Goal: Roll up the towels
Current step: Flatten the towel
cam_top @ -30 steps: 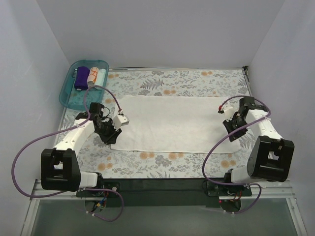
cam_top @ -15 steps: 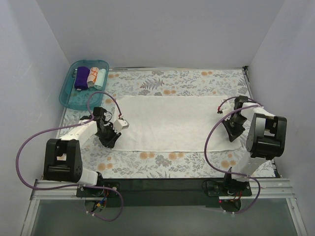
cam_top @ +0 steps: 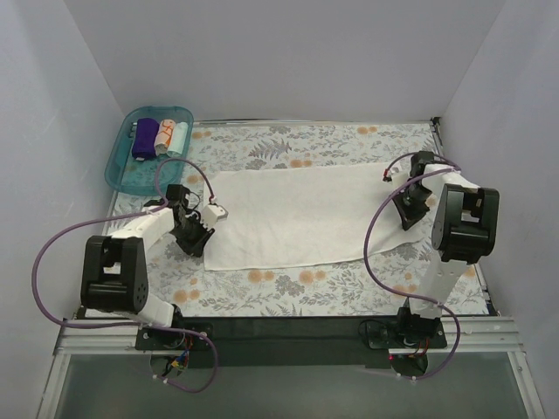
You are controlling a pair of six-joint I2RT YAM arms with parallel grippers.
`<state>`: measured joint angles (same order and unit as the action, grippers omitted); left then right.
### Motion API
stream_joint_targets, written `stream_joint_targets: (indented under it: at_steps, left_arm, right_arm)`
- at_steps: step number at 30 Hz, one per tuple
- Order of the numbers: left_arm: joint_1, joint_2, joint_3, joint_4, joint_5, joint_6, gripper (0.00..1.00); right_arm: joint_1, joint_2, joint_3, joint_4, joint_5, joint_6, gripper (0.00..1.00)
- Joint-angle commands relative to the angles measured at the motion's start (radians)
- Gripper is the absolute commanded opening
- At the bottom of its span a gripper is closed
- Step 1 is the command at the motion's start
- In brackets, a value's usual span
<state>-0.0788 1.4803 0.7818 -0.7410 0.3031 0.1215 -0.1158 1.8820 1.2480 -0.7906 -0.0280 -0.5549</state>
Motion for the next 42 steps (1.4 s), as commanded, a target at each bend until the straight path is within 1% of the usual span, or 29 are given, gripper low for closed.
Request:
stream_joint_targets:
  at_steps: [1,4,9,10,12,14,15,17,18,22,24,26,28,30,31,34,36,37,38,40,41,42]
  left_arm:
    - [-0.001,0.101,0.008,0.111,0.017,-0.017,0.16]
    - [-0.001,0.107,0.017,0.091,0.016,0.004,0.13]
    - [-0.001,0.032,-0.048,0.077,-0.027,0.062,0.11]
    - [-0.001,0.015,-0.056,0.068,-0.03,0.066,0.11]
    - [-0.001,-0.034,-0.064,0.034,-0.016,0.075,0.11]
    - [-0.001,-0.072,-0.056,-0.009,0.036,0.09,0.11]
    - [-0.003,-0.116,-0.04,-0.018,0.047,0.089,0.11]
    - [-0.006,-0.15,-0.02,-0.047,0.086,0.092,0.15]
    - [-0.012,-0.166,-0.01,-0.055,0.091,0.09,0.16]
    - [-0.042,-0.207,0.023,-0.092,0.122,0.084,0.17]
    - [-0.056,-0.221,0.03,-0.112,0.145,0.081,0.18]
    - [-0.11,-0.207,0.019,-0.136,0.145,0.076,0.21]
    - [-0.16,-0.196,0.001,-0.127,0.128,0.052,0.23]
    - [-0.19,-0.186,-0.021,-0.075,0.108,0.011,0.25]
    - [-0.217,-0.178,-0.024,-0.058,0.072,-0.002,0.26]
    - [-0.233,-0.124,-0.019,-0.018,0.035,-0.029,0.26]
    - [-0.234,-0.075,-0.027,-0.011,0.007,-0.028,0.24]
    - [-0.236,-0.066,-0.035,-0.011,-0.011,-0.016,0.22]
    - [-0.234,-0.055,-0.045,-0.002,-0.051,-0.008,0.22]
    - [-0.234,-0.029,-0.082,0.006,-0.097,0.015,0.18]
    - [-0.234,-0.019,-0.093,0.012,-0.145,0.021,0.17]
    - [-0.233,0.001,-0.104,0.015,-0.159,0.029,0.16]
  right_arm:
    - [0.011,0.062,0.024,0.051,-0.032,0.018,0.1]
    - [-0.01,0.013,-0.053,0.053,-0.004,-0.033,0.1]
    - [-0.048,-0.102,-0.154,0.022,0.026,-0.121,0.1]
    - [-0.056,-0.118,-0.168,0.014,0.064,-0.132,0.1]
    - [-0.061,-0.161,-0.208,0.002,0.085,-0.161,0.11]
    - [-0.061,-0.19,-0.222,-0.002,0.085,-0.168,0.11]
    - [-0.061,-0.195,-0.217,-0.009,0.07,-0.169,0.12]
    - [-0.061,-0.195,-0.178,-0.03,0.039,-0.155,0.13]
    - [-0.061,-0.195,-0.161,-0.06,-0.007,-0.146,0.14]
    - [-0.061,-0.207,-0.081,-0.13,-0.081,-0.117,0.15]
    - [-0.061,-0.234,-0.061,-0.153,-0.092,-0.115,0.16]
    - [-0.061,-0.257,-0.058,-0.163,-0.087,-0.123,0.17]
    - [-0.061,-0.27,-0.079,-0.164,-0.05,-0.14,0.17]
    - [-0.064,-0.282,-0.104,-0.147,-0.029,-0.161,0.17]
    - [-0.068,-0.285,-0.125,-0.136,-0.014,-0.165,0.17]
    - [-0.073,-0.284,-0.15,-0.101,0.008,-0.162,0.16]
    - [-0.073,-0.277,-0.168,-0.079,0.017,-0.154,0.16]
    - [-0.073,-0.271,-0.176,-0.069,0.022,-0.152,0.16]
    - [-0.073,-0.258,-0.195,-0.037,0.022,-0.148,0.15]
    - [-0.073,-0.232,-0.214,-0.012,0.056,-0.145,0.15]
    - [-0.073,-0.224,-0.24,0.0,0.063,-0.142,0.14]
    - [-0.073,-0.218,-0.255,0.039,0.095,-0.142,0.13]
